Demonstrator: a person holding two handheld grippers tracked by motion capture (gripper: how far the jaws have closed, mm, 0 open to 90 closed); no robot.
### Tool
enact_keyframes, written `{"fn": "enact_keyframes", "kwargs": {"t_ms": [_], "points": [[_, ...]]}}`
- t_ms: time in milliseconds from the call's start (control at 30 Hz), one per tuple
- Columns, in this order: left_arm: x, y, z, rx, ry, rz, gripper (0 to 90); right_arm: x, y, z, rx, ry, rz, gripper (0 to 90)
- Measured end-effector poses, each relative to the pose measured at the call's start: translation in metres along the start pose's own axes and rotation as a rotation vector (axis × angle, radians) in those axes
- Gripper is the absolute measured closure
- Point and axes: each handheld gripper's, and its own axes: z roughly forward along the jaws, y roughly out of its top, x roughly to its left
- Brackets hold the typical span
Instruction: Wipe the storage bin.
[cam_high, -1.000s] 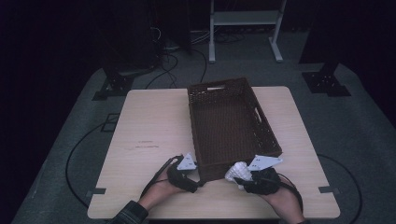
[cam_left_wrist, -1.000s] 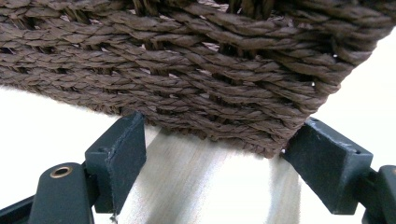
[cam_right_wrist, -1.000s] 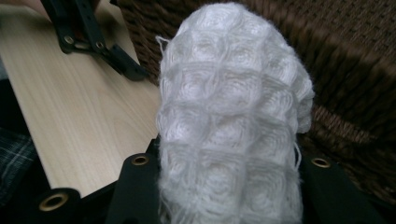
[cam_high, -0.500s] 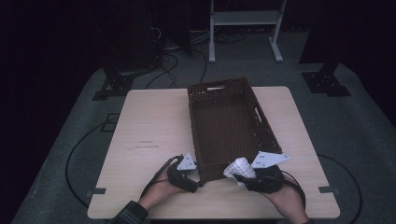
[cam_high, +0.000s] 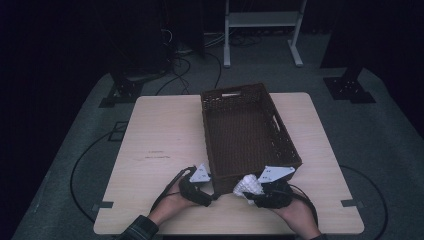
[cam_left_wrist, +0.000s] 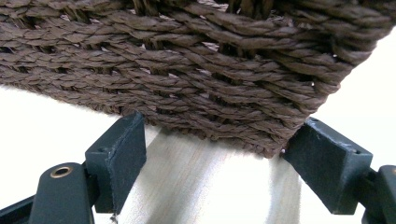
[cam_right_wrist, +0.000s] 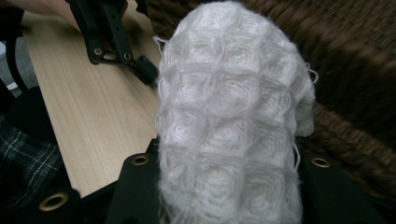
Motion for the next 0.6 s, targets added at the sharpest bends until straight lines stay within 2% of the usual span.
{"fn": "enact_keyframes", "kwargs": {"t_ms": [233,467,600], "points": [[0.000,0.000,0.000,0.000,0.000,0.000,20.1,0.001,-0.004,0.020,0.043,0.029,0.006,56.7],[0.000,0.000,0.000,0.001,0.000,0.001,20.1,0.004,-0.010,0.040,0.100,0.031,-0.021,56.7],[0.000,0.000,0.000,0.000,0.000,0.000,20.1,0.005,-0.008,0.039,0.101,0.028,-0.025,56.7]]}}
